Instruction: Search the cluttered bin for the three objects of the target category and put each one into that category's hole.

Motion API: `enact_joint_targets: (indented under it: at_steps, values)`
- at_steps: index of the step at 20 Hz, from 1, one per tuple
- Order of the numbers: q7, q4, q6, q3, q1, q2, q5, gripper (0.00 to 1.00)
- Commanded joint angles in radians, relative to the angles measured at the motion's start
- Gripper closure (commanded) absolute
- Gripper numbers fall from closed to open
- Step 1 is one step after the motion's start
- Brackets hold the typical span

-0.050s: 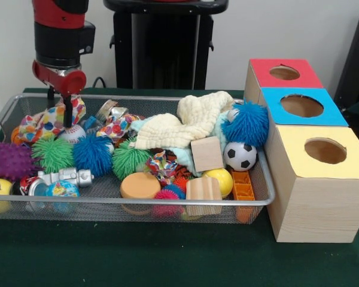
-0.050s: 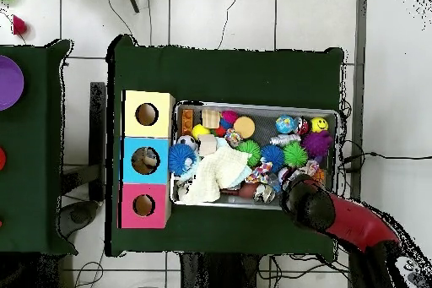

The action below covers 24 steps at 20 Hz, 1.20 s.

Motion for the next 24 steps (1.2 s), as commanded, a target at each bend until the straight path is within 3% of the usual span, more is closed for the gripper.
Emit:
enact_joint_targets:
  at_steps: [1, 7, 13, 19, 24]
  values:
    - [0.002, -0.066, -0.06, 0.032, 0.014, 0.056, -0.086, 1.0]
    - [-0.004, -0.083, 0.087, 0.011, 0.064, 0.038, -0.053, 1.0]
    - [0.029, -0.061, 0.184, -0.008, 0.135, -0.09, 0.01, 1.0]
    - [-0.002, 0.047, 0.28, 0.151, 0.048, -0.218, 0.111, 1.0]
    - [0.022, 0.091, 0.372, 0.186, 0.055, -0.293, 0.201, 1.0]
